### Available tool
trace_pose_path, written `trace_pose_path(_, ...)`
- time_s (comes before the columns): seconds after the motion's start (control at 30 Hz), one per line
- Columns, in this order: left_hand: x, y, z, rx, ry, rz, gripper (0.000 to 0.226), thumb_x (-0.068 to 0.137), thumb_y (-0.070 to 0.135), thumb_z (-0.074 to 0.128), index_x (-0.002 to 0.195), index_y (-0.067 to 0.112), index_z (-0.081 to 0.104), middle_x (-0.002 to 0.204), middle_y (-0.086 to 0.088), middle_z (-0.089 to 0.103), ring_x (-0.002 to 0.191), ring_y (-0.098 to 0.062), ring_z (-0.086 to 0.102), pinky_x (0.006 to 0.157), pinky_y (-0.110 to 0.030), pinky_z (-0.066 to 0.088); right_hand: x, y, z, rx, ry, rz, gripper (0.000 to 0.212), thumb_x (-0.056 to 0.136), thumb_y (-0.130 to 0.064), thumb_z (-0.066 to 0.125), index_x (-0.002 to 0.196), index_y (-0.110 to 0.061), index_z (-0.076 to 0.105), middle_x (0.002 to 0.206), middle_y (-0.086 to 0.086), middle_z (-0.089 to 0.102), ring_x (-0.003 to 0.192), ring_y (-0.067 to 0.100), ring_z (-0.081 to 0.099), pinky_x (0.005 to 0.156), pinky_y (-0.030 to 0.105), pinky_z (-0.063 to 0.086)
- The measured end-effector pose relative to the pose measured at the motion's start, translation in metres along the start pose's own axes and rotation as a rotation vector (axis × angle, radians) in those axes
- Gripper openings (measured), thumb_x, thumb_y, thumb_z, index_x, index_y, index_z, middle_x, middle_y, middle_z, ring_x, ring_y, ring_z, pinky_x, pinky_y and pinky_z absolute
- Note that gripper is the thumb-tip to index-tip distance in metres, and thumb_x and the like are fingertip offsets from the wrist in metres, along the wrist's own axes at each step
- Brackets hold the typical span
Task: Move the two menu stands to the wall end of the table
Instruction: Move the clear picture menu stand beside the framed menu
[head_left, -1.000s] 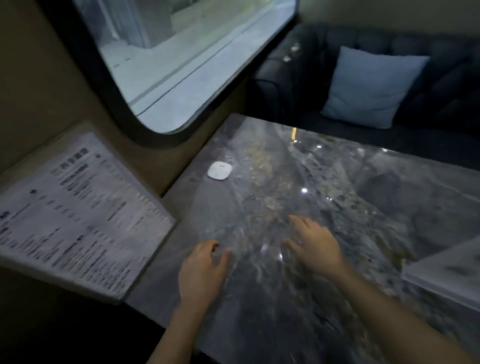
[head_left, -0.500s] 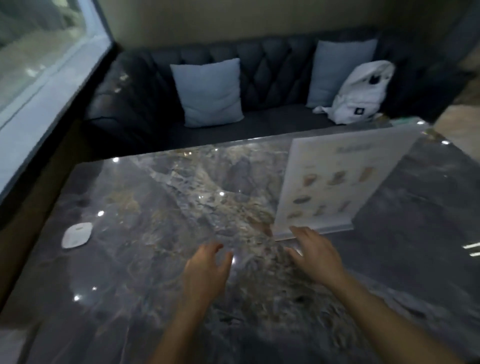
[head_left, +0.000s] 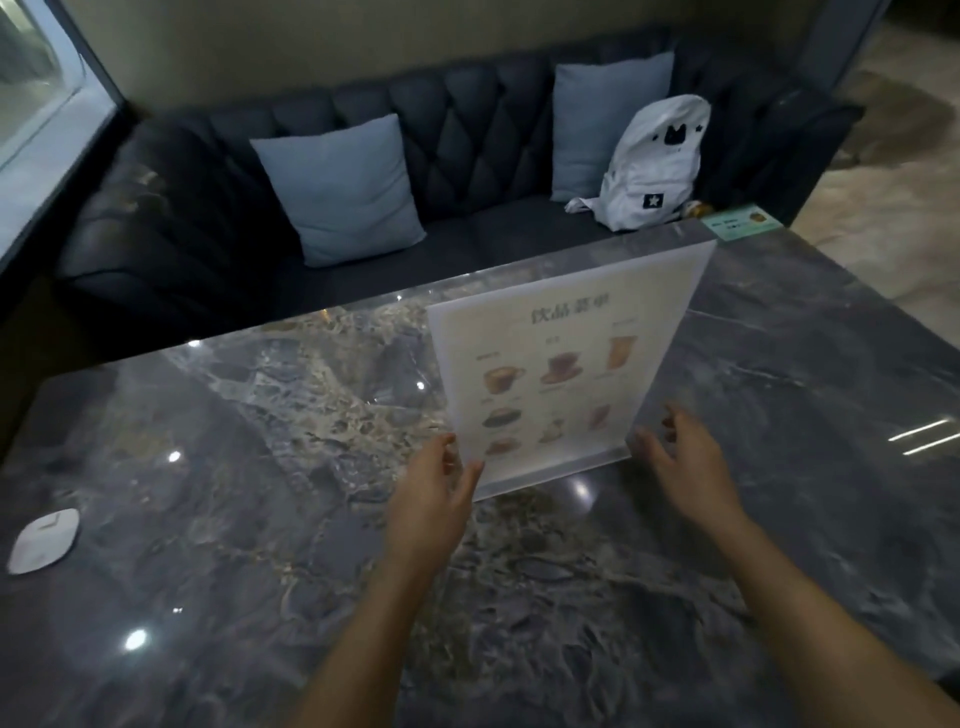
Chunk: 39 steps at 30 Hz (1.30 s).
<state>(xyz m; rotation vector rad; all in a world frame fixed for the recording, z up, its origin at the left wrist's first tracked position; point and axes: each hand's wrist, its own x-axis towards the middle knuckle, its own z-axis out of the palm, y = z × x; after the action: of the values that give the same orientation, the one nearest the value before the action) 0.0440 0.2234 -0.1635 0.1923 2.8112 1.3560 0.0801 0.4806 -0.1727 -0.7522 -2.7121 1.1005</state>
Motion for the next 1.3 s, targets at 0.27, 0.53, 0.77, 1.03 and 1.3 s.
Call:
trace_pose_path(0.27,0.004,0.003,0.017,0.021,0.116,-0.041,0.019,0.092,0.023,0.047,0.109,0.029,0.053,0.095,0.000,0.067,0.083,-0.021,0.062,0.066,-0.034,0.047,0.016,-0.006,0.000,0.263,-0.071,-0.121,0.037,0.090,-0.030,0.049,0.124,-0.028,0.036,0.116,0.013,0.059,0.095,0.026,0.060,0.083,0.049,0.052)
trace_pose_path(0.53,0.005,0.006,0.013,-0.021,0.161,-0.062,0.017,0.092,0.028,0.047,0.104,0.025,0.060,0.090,-0.002,0.071,0.077,-0.019,0.063,0.062,-0.033,0.049,0.026,-0.015,0.007,0.328,-0.014,-0.136,0.005,0.091,-0.024,0.047,0.088,-0.023,0.044,0.087,0.016,0.058,0.078,0.031,0.058,0.071,0.054,0.052)
trace_pose_path(0.77,-0.005,-0.013,-0.015,-0.124,0.261,-0.146,0.015,0.093,0.027,0.048,0.098,0.022,0.061,0.081,-0.003,0.068,0.075,-0.023,0.065,0.066,-0.041,0.052,0.024,-0.042,0.030,0.286,-0.078,-0.189,0.008,0.091,-0.022,0.047,0.084,-0.020,0.044,0.082,0.013,0.056,0.075,0.033,0.060,0.064,0.041,0.050)
trace_pose_path(1.03,-0.029,-0.057,-0.082,-0.113,0.377,-0.229,0.020,0.092,0.027,0.048,0.086,0.010,0.058,0.075,-0.015,0.066,0.070,-0.030,0.063,0.067,-0.051,0.052,0.005,-0.109,0.083,0.327,-0.262,-0.277,0.011,0.092,-0.027,0.046,0.088,-0.016,0.046,0.087,0.009,0.059,0.078,0.023,0.062,0.073,0.054,0.053)
trace_pose_path(1.3,-0.060,-0.109,-0.172,-0.100,0.523,-0.345,0.014,0.092,0.028,0.049,0.092,0.021,0.061,0.085,-0.006,0.071,0.075,-0.022,0.066,0.070,-0.043,0.053,-0.034,-0.195,0.160,0.353,-0.398,-0.385,0.006,0.091,-0.020,0.049,0.094,-0.014,0.047,0.097,0.015,0.058,0.083,0.035,0.061,0.073,0.049,0.054)
